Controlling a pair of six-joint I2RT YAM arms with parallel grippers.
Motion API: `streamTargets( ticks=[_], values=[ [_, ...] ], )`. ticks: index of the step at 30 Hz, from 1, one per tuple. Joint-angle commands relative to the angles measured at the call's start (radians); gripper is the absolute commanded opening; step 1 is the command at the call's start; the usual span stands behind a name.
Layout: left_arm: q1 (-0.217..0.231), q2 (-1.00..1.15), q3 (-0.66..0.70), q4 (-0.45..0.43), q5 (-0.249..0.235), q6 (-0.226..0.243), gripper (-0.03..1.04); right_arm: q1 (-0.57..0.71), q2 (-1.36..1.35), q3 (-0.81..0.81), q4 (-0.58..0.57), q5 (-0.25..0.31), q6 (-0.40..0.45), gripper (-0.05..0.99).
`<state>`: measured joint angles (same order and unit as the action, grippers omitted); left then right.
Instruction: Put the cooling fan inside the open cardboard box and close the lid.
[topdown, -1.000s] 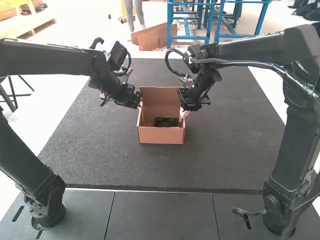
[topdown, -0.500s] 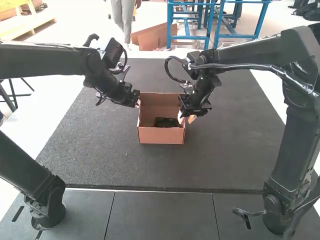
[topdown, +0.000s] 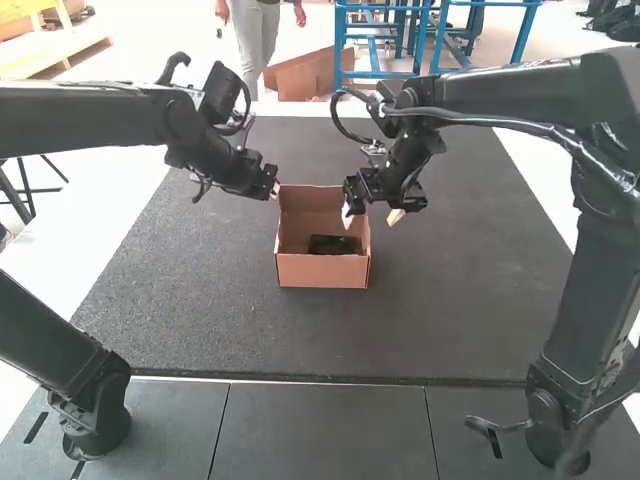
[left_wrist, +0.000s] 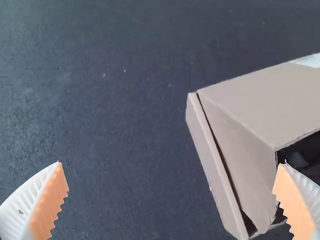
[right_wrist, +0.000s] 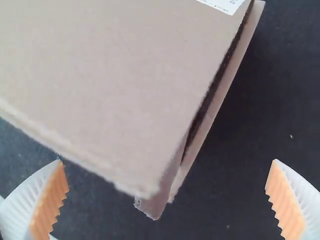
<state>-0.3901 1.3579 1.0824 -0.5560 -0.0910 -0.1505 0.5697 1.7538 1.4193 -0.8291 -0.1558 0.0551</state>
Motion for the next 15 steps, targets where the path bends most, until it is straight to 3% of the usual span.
streamTargets(
  ticks=[1,8,15],
  values=[
    [0.007,-0.019,0.077,0.036,-0.075,0.009,0.97,-0.027,-0.1,0.024,-0.002,0.03,-0.014,0.91],
    [0.002,0.046,0.148,0.067,-0.11,0.009,0.97,-0.068,-0.198,-0.04,0.041,0.058,-0.043,0.91],
    [-0.069,0.113,0.177,0.079,-0.11,0.014,0.97,-0.11,-0.3,-0.076,0.136,0.059,-0.058,0.91]
  ],
)
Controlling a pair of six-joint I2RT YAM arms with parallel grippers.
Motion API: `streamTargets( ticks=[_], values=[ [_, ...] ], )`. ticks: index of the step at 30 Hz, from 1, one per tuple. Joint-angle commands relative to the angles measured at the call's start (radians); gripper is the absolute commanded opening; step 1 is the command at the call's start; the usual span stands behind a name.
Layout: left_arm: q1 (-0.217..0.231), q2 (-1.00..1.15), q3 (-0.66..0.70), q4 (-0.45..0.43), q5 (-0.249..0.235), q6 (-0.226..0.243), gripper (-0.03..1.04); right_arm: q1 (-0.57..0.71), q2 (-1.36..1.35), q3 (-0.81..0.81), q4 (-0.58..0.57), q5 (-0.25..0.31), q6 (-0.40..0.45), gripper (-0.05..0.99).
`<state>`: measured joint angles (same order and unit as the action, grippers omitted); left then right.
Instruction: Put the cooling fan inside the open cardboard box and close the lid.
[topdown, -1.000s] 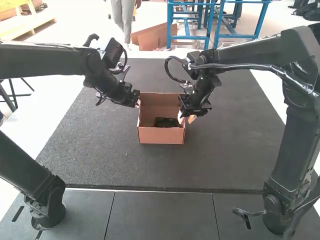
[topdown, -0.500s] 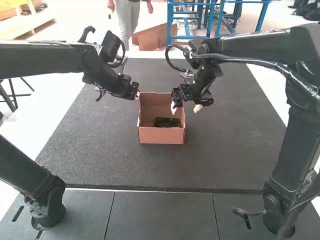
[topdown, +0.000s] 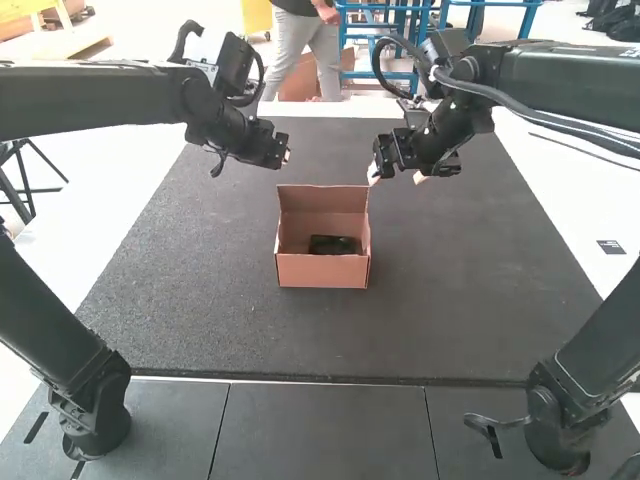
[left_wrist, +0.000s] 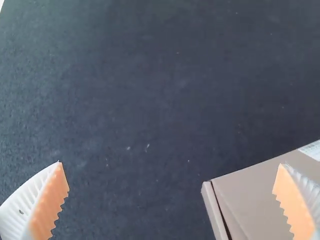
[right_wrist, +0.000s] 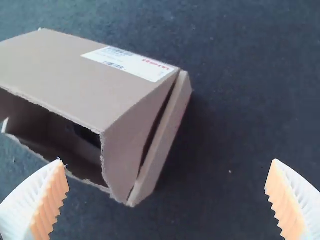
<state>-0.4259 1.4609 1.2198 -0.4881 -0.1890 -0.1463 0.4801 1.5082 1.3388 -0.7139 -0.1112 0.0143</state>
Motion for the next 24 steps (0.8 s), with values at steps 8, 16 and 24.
streamTargets(
  ticks=[8,16,24],
  values=[
    [-0.103,0.07,0.053,0.023,-0.009,0.013,0.97,-0.057,-0.121,0.011,0.076,0.016,-0.008,0.91],
    [-0.123,0.084,0.044,0.003,-0.007,0.014,0.97,-0.086,-0.149,-0.003,0.018,0.016,0.0,0.91],
    [-0.148,0.082,0.009,-0.004,-0.006,0.011,0.97,-0.169,-0.161,-0.035,0.002,0.091,0.009,0.91]
  ],
)
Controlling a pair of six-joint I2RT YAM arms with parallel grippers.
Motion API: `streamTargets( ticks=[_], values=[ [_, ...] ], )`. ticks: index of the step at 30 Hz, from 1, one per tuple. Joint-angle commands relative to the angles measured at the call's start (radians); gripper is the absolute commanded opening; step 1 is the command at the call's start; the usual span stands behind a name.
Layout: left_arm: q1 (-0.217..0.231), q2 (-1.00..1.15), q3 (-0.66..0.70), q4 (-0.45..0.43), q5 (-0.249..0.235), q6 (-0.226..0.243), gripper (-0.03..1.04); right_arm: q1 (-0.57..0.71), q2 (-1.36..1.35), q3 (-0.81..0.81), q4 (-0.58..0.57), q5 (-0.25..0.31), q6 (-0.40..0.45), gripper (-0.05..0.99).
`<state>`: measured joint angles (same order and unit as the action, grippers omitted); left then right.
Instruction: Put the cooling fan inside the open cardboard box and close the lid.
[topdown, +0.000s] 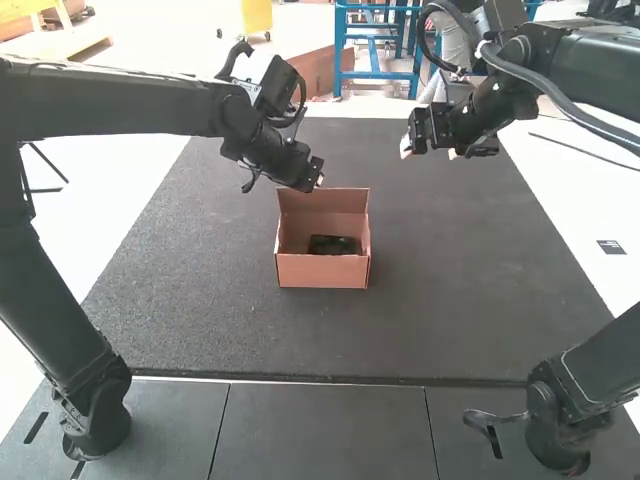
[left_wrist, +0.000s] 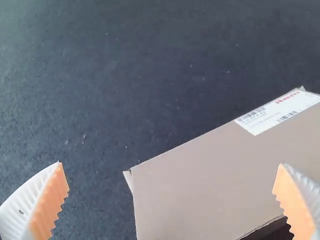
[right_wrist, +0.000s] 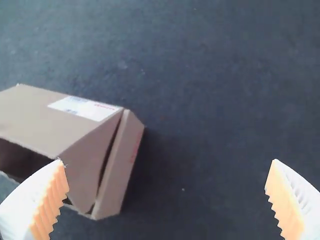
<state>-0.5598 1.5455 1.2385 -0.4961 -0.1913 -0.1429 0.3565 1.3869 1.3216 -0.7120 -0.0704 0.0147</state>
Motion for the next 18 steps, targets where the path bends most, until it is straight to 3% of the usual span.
streamTargets(
  ticks=[1,11,18],
  values=[
    [-0.015,-0.002,-0.016,0.004,-0.004,0.008,0.97,-0.062,-0.045,-0.028,0.003,0.066,0.008,0.91],
    [-0.026,-0.002,-0.07,0.007,0.001,0.011,0.97,-0.122,-0.046,-0.071,0.005,0.077,-0.028,0.91],
    [-0.055,-0.002,-0.172,0.062,0.0,0.008,0.97,-0.122,-0.046,-0.093,0.006,0.077,-0.032,0.91]
  ],
)
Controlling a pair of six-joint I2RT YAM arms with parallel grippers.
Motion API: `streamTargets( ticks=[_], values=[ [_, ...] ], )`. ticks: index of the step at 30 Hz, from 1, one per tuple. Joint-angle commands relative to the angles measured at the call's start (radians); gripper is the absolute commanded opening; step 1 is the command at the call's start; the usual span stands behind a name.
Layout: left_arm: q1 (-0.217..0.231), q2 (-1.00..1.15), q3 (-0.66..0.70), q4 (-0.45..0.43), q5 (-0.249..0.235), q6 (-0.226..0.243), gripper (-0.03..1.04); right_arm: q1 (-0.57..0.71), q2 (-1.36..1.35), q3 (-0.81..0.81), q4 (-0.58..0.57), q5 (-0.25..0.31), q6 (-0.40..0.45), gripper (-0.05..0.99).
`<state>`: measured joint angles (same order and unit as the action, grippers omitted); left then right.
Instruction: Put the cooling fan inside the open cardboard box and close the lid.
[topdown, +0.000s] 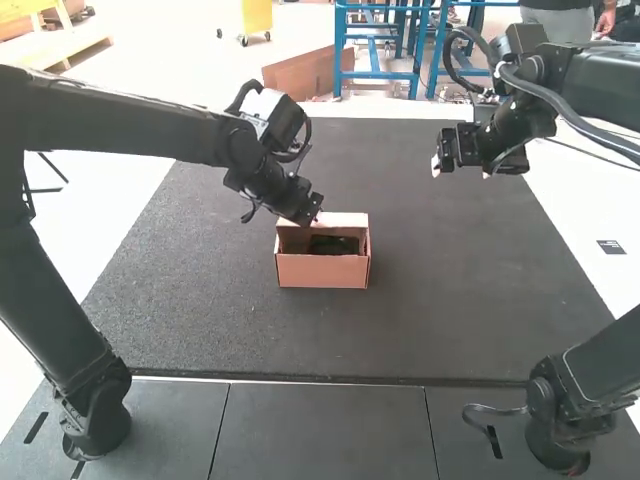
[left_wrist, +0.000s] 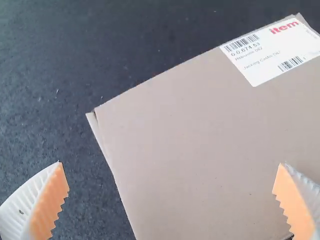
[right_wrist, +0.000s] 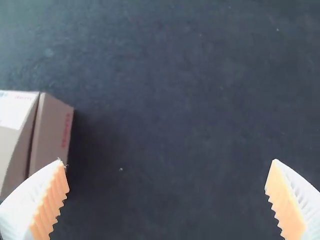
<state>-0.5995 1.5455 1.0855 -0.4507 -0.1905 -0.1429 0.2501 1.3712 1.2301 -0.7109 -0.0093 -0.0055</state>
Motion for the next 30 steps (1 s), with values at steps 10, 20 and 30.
streamTargets(
  ticks=[10,20,30],
  values=[
    [-0.023,0.011,-0.122,0.106,-0.012,0.028,0.97,-0.04,-0.031,-0.029,0.047,0.017,-0.01,0.91],
    [-0.023,0.021,-0.219,0.219,-0.116,0.094,0.97,-0.054,-0.032,-0.041,0.05,0.012,-0.013,0.91],
    [0.023,-0.119,-0.03,0.076,-0.142,0.097,0.97,-0.054,-0.031,-0.032,0.044,0.005,-0.014,0.91]
  ],
)
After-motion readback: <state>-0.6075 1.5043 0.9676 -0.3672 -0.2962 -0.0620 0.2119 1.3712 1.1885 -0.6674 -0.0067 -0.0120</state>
